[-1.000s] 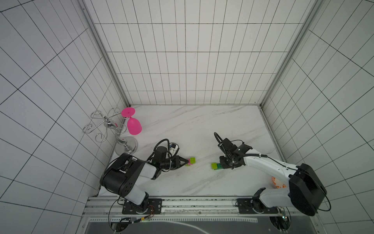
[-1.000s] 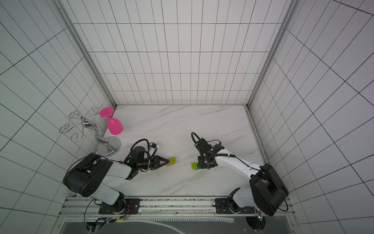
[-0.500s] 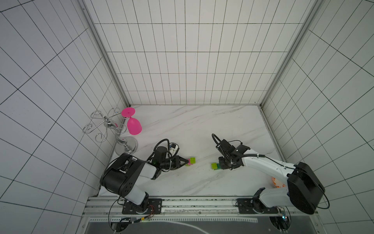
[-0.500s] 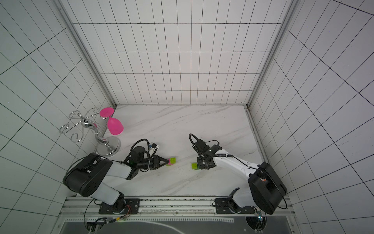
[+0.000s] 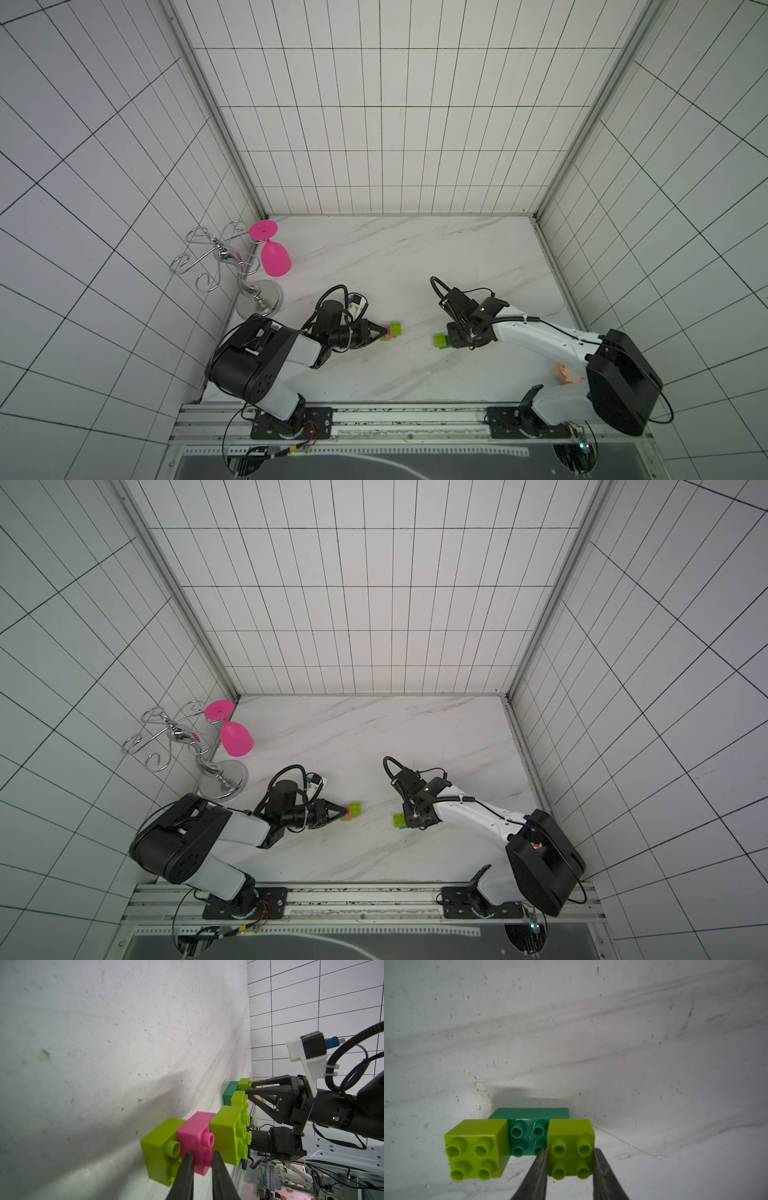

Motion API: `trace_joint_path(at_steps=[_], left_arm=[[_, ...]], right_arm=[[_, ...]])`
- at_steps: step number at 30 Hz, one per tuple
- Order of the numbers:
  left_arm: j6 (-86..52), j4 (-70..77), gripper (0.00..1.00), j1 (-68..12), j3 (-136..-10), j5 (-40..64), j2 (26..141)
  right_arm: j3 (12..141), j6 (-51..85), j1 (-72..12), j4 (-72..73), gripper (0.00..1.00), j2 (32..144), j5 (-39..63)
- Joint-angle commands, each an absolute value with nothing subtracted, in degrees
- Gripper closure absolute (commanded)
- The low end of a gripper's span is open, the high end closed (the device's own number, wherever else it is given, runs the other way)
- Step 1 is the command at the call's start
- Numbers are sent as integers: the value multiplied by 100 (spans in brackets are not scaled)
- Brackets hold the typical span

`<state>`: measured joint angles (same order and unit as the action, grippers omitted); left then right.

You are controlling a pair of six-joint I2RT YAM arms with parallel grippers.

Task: Assemble the letter y with lego
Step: Assemble the lego brick with the lego brick, then pick up the lego brick from the center of the board.

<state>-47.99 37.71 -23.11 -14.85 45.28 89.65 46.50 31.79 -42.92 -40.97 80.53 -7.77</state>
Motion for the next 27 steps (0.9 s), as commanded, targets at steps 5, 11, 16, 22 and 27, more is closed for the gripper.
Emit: trace_joint_path(at_steps=[5,11,16,22,27], left_arm=[[-4764,2972,83,-2276,-1255,3928,9106],[-4757,2954,83,-2276,-1239,3918,9053],[-4758,2964,83,-2276,-1227,3936,9062],[-4773,3020,83,-2259,-1230,3987,9113],[-4803,3059,83,-2254,-1237,4028,9141]], right_arm=[[5069,3205,-4360,-4533,51,7949,-757],[5703,2999,-4368,-4848,49,7723,-757],[6107,1962,-4368,-5027,37,7610,-802],[6647,-494,-4338,-5103,37,7727,-824],[6091,-2731,-4457,-4569,35,7399,-860]])
